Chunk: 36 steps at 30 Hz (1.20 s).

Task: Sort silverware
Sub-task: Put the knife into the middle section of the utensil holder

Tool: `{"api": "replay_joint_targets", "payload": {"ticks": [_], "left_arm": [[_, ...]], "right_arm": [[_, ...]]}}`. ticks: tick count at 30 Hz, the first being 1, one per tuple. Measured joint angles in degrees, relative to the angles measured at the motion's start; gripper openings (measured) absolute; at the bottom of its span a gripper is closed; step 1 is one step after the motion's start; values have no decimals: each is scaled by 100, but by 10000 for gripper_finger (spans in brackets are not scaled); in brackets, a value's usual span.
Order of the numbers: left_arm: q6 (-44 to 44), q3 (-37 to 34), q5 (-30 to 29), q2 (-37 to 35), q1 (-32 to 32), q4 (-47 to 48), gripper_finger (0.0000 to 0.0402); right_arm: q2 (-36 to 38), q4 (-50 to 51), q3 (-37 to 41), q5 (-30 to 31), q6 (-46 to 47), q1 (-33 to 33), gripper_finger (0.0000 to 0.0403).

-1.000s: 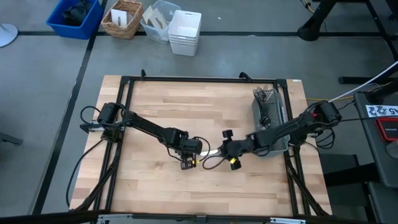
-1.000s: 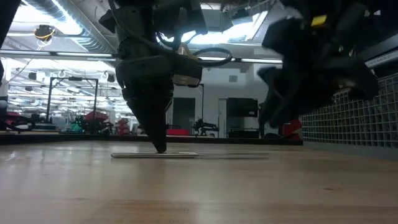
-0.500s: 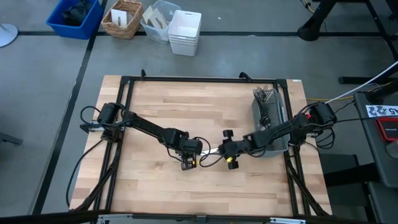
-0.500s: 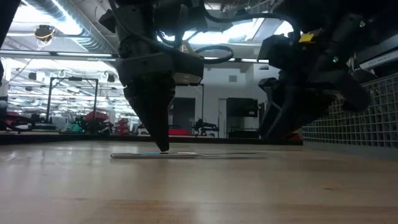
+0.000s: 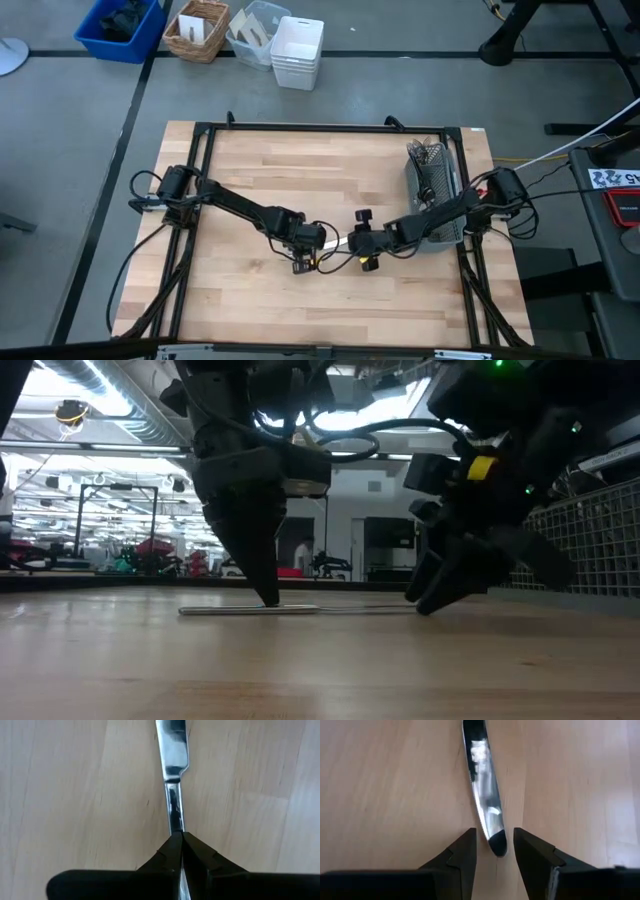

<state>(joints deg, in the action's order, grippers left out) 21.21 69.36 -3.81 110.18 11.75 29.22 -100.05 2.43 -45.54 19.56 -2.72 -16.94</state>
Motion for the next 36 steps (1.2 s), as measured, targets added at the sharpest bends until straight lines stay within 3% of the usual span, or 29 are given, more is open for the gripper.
{"api": "replay_joint_targets", "payload": {"ticks": [8,14,21,32,36], "left_arm": [[-31,-129,0,32,0,-330,8],[-59,-133,6,39,4,-361,8],[-87,-133,20,41,4,-363,8],[-502,-113,27,52,68,-550,8],[-562,-113,31,54,68,-566,28]], "right_arm": [[-18,19,-18,-202,-59,173,123],[-7,23,-20,-967,-57,506,70],[-7,44,-18,-1427,-65,539,7],[-6,46,-11,-1666,396,543,15],[-5,45,-9,-1670,396,539,15]]}}
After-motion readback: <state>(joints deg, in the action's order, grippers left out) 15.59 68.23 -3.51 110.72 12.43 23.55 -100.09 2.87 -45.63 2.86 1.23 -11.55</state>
